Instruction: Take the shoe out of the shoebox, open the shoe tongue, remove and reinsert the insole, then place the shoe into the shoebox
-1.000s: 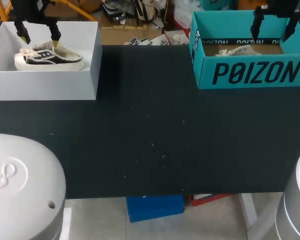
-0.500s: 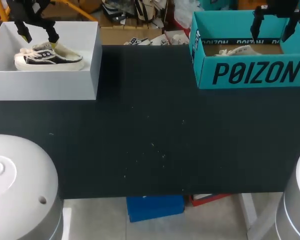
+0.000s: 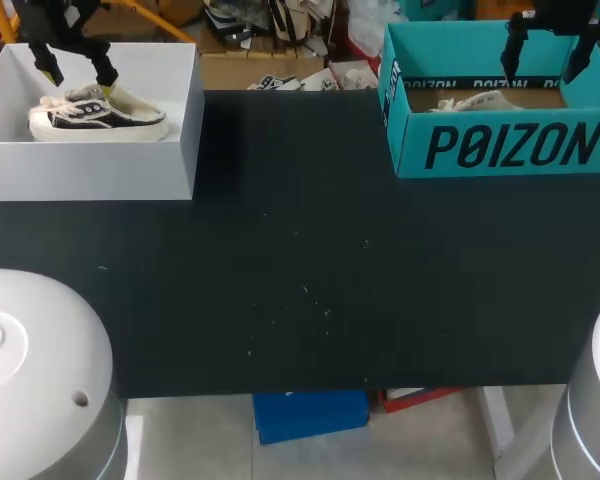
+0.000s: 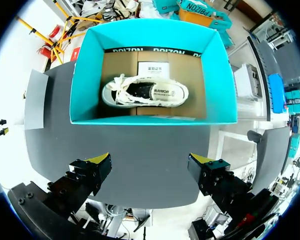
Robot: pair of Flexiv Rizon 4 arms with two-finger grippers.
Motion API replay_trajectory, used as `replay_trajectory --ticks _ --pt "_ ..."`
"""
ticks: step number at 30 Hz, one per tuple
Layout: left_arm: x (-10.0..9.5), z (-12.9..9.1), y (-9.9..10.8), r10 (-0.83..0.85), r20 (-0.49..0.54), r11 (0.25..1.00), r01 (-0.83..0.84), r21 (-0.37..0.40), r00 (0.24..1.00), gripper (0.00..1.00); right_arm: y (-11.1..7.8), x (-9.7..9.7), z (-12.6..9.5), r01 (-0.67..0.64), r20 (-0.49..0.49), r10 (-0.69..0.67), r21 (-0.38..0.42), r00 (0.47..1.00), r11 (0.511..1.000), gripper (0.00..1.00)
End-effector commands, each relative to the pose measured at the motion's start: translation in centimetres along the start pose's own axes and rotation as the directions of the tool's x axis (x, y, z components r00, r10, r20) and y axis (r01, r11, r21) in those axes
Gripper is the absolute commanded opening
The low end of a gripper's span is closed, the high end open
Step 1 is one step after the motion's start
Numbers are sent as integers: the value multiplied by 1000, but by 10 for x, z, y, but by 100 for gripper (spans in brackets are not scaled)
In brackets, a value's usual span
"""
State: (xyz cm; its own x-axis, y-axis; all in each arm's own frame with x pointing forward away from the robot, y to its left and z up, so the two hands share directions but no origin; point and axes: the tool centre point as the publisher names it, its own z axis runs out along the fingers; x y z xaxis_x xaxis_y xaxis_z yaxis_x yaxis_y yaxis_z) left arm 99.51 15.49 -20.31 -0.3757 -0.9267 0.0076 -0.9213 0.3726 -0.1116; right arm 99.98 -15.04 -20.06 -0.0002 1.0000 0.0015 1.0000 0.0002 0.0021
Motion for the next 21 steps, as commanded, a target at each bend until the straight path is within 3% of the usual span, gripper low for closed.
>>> replay_trajectory --ticks 1,8,12,21 --pt "-6 5 -2 50 37 999 -49 -24 998 100 0 0 0 0 0 0 1 1000 1000 100" --pt "-28 10 -14 38 57 998 -35 -45 998 100 0 0 0 0 0 0 1 1000 1000 100" --pt "-40 14 -22 83 19 995 -82 -51 996 100 0 0 0 0 0 0 1 1000 1000 100" --pt "-73 31 -36 507 18 858 -504 -98 862 100 0 0 0 0 0 0 1 1000 1000 100"
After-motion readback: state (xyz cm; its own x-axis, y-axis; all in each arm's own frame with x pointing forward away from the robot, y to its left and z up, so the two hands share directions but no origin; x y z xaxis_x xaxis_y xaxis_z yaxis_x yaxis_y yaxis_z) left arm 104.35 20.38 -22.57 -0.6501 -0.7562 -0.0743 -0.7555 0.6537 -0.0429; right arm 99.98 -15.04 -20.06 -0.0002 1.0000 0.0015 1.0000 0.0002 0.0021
